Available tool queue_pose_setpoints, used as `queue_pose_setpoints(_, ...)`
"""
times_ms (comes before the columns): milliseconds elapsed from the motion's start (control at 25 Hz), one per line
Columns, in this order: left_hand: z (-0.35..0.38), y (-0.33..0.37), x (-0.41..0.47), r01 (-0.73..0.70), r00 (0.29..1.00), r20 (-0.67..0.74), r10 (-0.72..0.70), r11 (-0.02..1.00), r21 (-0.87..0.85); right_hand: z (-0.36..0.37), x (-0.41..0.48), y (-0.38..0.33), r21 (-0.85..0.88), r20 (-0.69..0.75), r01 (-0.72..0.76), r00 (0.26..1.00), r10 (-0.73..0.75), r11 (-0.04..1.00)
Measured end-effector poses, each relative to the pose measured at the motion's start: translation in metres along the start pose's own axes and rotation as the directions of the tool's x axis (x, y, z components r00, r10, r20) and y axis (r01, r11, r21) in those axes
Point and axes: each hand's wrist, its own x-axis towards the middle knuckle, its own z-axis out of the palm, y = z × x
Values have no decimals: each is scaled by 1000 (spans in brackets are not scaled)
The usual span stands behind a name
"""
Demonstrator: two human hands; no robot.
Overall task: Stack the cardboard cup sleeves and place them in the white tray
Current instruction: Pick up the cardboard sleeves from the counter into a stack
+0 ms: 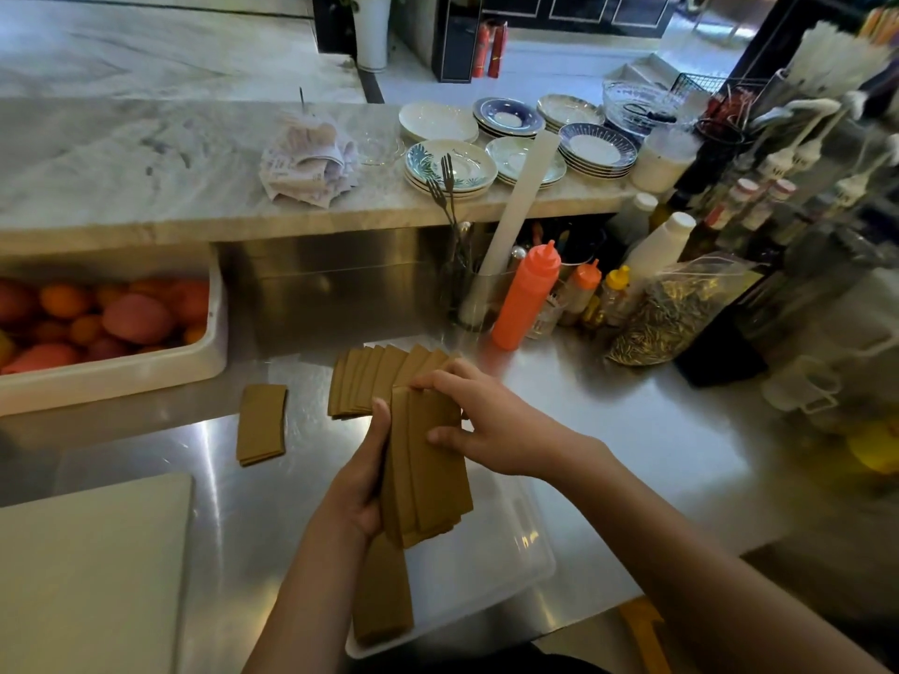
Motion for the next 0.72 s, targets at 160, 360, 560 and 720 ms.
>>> queue_pose_setpoints(160,4,-7,-3,12,1000,6,-11,999,-34,13,0,12,0,-40,16,999,-16,1000)
queue_pose_setpoints(360,7,-29,-3,38,990,-134,-53,993,-108,28,-5,33,105,-124,73,990,-59,992)
queue_pose_setpoints(560,26,-49,6,-74,972,-233,22,973,-218,19,-2,81,215,-260,41,966,17,976)
queue_pose_setpoints(720,43,-67,13,-270,947,-276,168,879,-394,2,5,132,350,-195,-75,969,151,934)
